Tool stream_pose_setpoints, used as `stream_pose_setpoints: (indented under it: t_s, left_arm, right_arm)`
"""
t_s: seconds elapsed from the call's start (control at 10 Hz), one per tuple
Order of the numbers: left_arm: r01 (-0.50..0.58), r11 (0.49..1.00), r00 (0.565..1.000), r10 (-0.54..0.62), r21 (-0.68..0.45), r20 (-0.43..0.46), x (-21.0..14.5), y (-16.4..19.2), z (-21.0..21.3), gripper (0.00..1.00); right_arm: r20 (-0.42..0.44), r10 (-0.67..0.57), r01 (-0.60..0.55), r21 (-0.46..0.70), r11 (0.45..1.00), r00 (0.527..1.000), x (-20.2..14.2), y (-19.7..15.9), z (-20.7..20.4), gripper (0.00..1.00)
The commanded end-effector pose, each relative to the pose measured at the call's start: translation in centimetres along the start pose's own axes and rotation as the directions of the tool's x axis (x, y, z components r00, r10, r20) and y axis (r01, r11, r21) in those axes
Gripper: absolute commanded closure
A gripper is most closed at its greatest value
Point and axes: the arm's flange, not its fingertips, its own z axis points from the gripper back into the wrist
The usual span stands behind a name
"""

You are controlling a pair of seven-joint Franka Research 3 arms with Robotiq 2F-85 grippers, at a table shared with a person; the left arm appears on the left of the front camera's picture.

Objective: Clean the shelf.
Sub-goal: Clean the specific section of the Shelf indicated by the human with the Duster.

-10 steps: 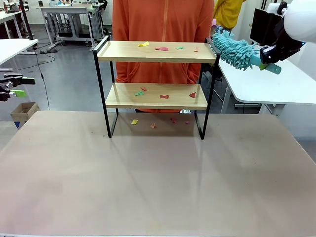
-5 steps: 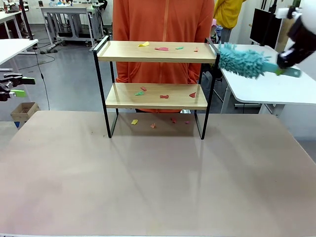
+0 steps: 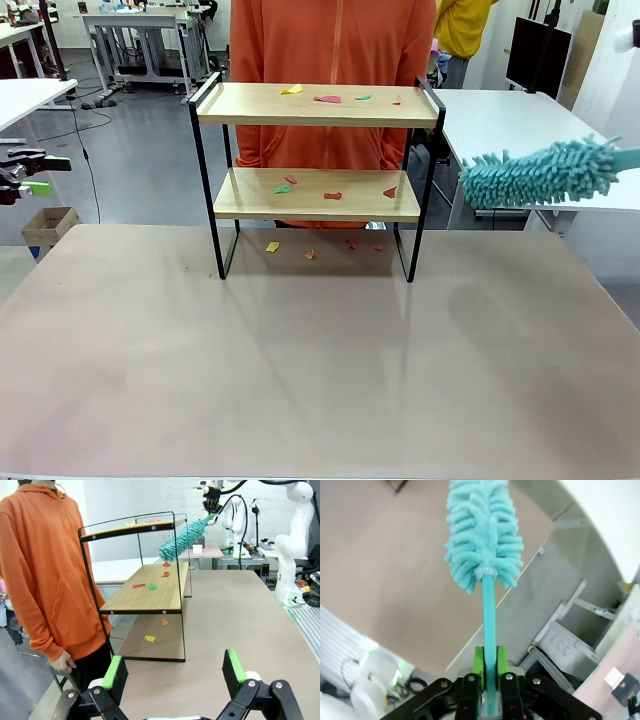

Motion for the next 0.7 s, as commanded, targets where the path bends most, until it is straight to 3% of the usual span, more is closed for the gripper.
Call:
stream_pose_setpoints:
  t_s: [0.0,0.3,0.6]
  left_arm:
    - [0.003,1.000,1.000,-0.003,-0.005,0.007,0.3,-0.2,0.0,0.00]
    - [0.003,1.000,1.000,-0.003,-0.005,0.007,0.3,-0.2,0.0,0.00]
    - [0.003,1.000,1.000,-0.003,-0.005,0.007,0.3,-0.2,0.0,0.00]
  right_arm:
    - [-0.047,0.207,-0.206,0.028,0.978,0.977,-0.7,1.2,1.1,0.87]
    - [-0.102,0.477,-0.463,0.135,0.876,0.873,-1.5,5.6,0.2,0.87]
    - [-0.059,0.671,-0.644,0.231,0.729,0.739,0.0,10.3,-1.4,0.87]
